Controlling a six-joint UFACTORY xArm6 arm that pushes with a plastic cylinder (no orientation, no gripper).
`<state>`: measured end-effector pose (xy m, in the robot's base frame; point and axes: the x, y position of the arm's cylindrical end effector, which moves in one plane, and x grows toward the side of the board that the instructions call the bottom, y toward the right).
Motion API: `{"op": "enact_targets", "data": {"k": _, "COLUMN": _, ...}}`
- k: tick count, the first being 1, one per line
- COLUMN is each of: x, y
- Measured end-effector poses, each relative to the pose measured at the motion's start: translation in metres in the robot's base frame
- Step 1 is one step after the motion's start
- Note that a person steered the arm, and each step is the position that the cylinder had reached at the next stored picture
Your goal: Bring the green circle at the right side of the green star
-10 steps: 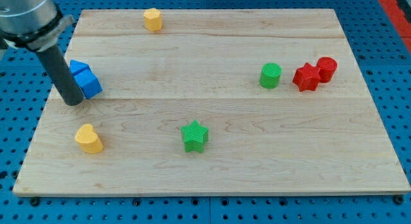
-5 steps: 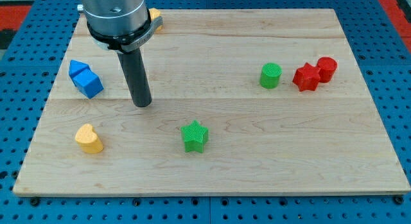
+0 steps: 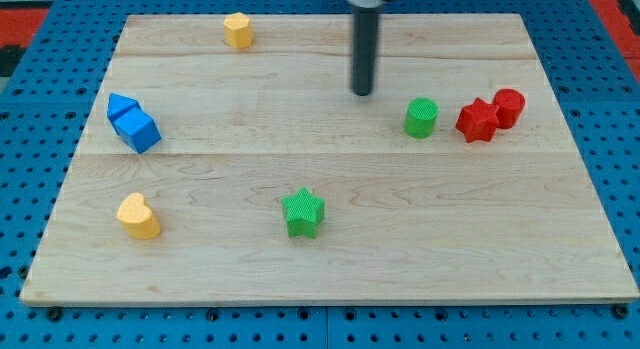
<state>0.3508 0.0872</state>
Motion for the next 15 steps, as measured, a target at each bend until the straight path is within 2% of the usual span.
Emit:
{"op": "enact_targets", "data": {"k": 1, "x": 0.026, "y": 0.069}}
{"op": "enact_targets", "data": {"k": 2, "x": 0.081, "y": 0.074}}
{"op": "enact_targets", "data": {"k": 3, "x": 0.056, "y": 0.062}}
{"op": "enact_targets", "data": {"k": 4, "x": 0.01, "y": 0.066}}
{"op": "enact_targets", "data": {"k": 5, "x": 0.003, "y": 0.054}}
{"op": "enact_targets", "data": {"k": 6, "x": 0.059, "y": 0.06}}
{"op": "enact_targets", "data": {"k": 7, "x": 0.036, "y": 0.059}}
{"op": "enact_targets", "data": {"k": 8, "x": -0.007, "y": 0.045}}
{"op": "enact_targets", "data": {"k": 10, "x": 0.102, "y": 0.052}}
{"op": "enact_targets", "data": {"k": 13, "x": 0.085, "y": 0.046}}
{"op": "enact_targets", "data": {"k": 15, "x": 0.048, "y": -0.003}}
